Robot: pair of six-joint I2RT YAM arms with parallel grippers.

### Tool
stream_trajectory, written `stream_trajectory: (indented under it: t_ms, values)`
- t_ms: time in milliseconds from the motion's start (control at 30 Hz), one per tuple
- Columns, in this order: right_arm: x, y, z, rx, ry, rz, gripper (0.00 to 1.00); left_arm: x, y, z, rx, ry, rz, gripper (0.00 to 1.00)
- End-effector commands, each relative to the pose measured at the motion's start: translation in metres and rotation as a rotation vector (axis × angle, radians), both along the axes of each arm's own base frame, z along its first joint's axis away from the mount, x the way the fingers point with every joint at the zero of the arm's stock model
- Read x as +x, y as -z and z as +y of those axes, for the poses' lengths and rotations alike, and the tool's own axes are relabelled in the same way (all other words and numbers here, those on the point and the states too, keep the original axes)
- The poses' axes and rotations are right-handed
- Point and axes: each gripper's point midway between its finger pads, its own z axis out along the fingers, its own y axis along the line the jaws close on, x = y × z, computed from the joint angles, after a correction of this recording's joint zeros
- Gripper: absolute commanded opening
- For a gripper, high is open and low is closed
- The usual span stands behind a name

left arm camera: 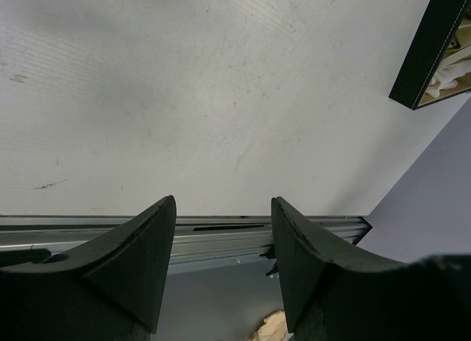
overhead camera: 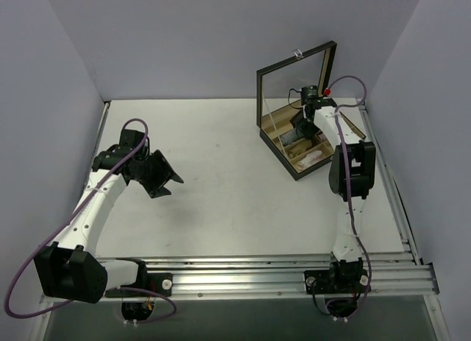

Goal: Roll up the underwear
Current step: Place the rolled underwear into the container

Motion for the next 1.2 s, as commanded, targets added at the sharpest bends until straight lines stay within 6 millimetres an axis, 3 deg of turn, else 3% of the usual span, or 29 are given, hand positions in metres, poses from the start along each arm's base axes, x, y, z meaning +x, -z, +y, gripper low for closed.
stream_trajectory:
  t_ms: [0,133,267,300,433,567,767,900,1000,1067,1167]
  values:
    - [-0.001,-0.035,-0.002,0.017,0.005,-0.047,0.47,0.007,-0.005,-0.005,-0.026,-0.004,-0.034,0.63]
    - [0.009,-0.048,-0.005,0.028,0.004,-0.094,0.42,0.009,-0.005,-0.005,-0.025,-0.012,-0.036,0.63]
    - [0.018,-0.039,-0.001,0.052,-0.027,-0.095,0.13,0.009,-0.001,-0.005,-0.025,-0.021,-0.026,0.63]
    - [0.021,-0.037,0.002,0.059,-0.038,-0.101,0.1,0.008,0.0,-0.005,-0.025,-0.021,-0.021,0.63]
    - [0.014,-0.013,0.003,0.073,-0.037,-0.061,0.06,0.007,0.003,-0.004,-0.015,-0.02,-0.009,0.63]
    - [-0.008,0.026,0.003,0.08,-0.035,0.005,0.04,0.006,0.005,-0.003,-0.003,-0.021,0.002,0.63]
    - [-0.018,0.048,0.0,0.062,-0.034,0.059,0.03,0.007,0.0,-0.005,-0.003,-0.006,-0.002,0.63]
    - [-0.007,0.034,0.003,0.057,-0.061,0.021,0.03,0.01,-0.005,-0.004,0.018,0.033,-0.019,0.63]
    - [-0.001,0.006,0.003,0.051,-0.104,-0.019,0.04,0.016,-0.017,-0.004,0.032,0.073,-0.077,0.63]
    - [0.002,-0.025,-0.001,0.032,-0.13,-0.061,0.05,0.021,-0.031,-0.008,0.012,0.091,-0.145,0.63]
    - [-0.011,-0.064,-0.003,0.012,-0.164,-0.091,0.12,0.022,-0.057,-0.029,-0.111,0.135,-0.223,0.63]
